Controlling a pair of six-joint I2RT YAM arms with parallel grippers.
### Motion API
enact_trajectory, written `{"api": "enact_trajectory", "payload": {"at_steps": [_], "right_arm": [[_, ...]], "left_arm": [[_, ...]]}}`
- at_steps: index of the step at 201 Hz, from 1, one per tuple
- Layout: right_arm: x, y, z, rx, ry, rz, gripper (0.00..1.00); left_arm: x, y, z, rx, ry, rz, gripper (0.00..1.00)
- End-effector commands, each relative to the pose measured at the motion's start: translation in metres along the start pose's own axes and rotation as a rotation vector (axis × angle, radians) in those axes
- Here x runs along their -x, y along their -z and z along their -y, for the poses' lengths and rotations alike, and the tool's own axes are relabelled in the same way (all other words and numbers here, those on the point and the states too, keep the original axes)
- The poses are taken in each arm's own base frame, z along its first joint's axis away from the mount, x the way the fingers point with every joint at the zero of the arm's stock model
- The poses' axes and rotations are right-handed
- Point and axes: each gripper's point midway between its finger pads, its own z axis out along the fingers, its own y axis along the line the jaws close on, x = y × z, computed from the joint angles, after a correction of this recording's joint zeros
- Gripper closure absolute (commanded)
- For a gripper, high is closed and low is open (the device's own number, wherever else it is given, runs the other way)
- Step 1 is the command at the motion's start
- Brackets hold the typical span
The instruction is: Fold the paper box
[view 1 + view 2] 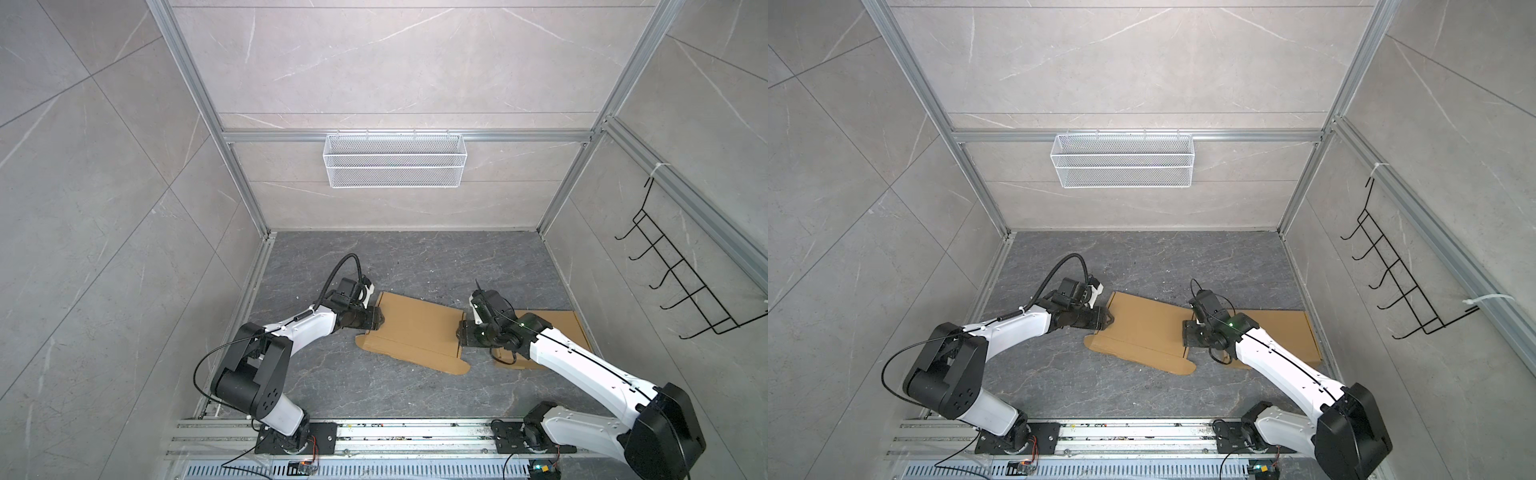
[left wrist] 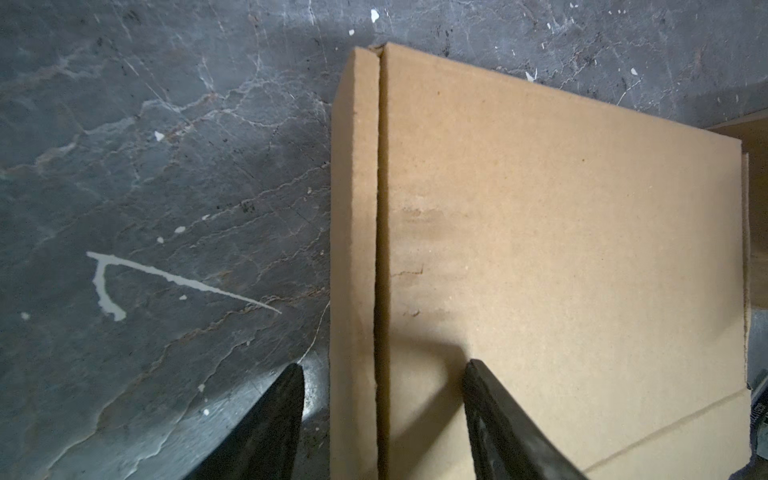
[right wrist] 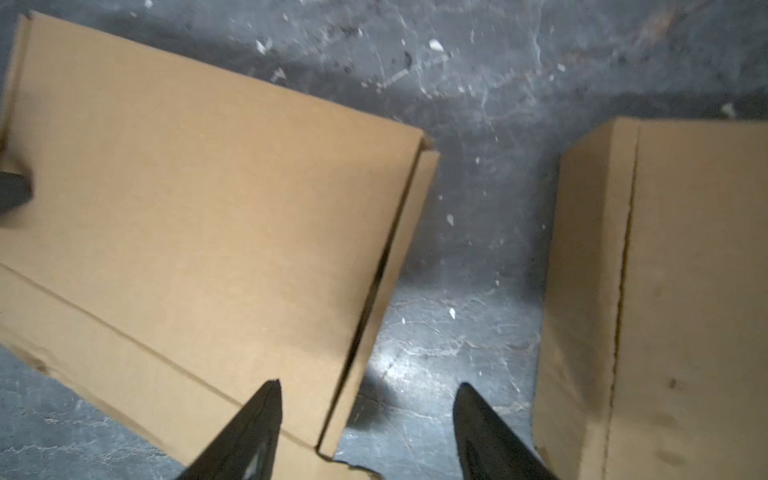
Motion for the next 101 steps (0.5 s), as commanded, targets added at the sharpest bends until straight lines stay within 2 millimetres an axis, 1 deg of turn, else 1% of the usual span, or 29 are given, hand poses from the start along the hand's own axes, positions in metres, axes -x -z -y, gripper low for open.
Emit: {"api": "enact_trajectory", "payload": {"at_steps": [1, 23, 41, 65, 85, 101], "right_arm": [[-0.004, -0.014, -0.012, 0.098, -0.086, -0.043, 0.33], [-0.005, -0.033, -0.018, 0.142, -0.11, -0.068, 0.35], [0.002, -0.04, -0.026, 0.176, -0.11, -0.052, 0.35], [0.012, -0.054, -0.044, 0.239, -0.097, -0.077, 0.36], [0.021, -0.064, -0.055, 0.271, -0.079, -0.094, 0.36], [0.031, -0.067, -0.06, 0.273, -0.047, -0.088, 0.36]], "left_arm": [[-0.005, 0.002, -0.006, 0.001, 0.042, -0.008, 0.36], [0.004, 0.002, -0.005, -0.041, 0.079, 0.018, 0.37], [0.003, 0.002, -0.005, -0.06, 0.103, 0.029, 0.37], [0.0, 0.005, -0.005, -0.085, 0.14, 0.053, 0.37], [-0.001, 0.014, -0.008, -0.087, 0.161, 0.086, 0.37], [0.002, 0.025, -0.016, -0.081, 0.189, 0.131, 0.37]]}}
